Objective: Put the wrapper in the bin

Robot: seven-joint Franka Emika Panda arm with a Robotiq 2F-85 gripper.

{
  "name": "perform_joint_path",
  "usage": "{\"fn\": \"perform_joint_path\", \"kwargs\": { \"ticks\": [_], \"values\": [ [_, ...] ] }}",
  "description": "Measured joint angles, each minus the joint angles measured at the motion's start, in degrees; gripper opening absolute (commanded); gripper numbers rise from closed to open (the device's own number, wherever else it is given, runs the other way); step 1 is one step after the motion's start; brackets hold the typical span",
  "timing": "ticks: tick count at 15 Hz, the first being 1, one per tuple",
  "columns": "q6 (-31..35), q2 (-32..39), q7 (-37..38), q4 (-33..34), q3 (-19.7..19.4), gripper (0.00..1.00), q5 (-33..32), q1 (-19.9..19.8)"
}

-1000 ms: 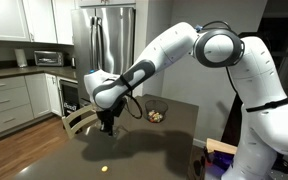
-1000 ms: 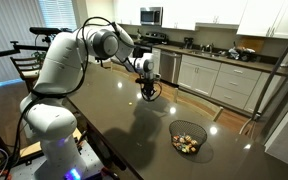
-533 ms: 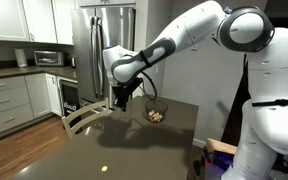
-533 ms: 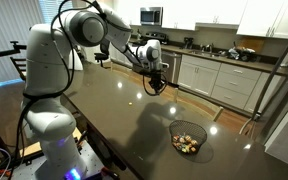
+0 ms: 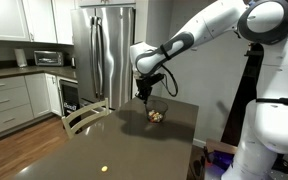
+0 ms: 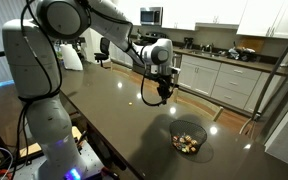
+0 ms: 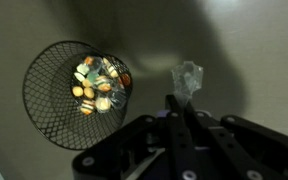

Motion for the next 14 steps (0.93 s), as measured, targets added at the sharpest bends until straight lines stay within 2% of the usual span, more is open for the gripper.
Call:
{"fn": "perform_joint_path", "kwargs": {
  "ticks": [7, 14],
  "values": [
    [4.2, -3.7, 5.5, -6.4, -1.8, 0.01, -0.1, -5.0],
    [9.5, -2.3, 6.2, -5.9, -3.7, 0.01, -0.1, -8.1]
  ]
}}
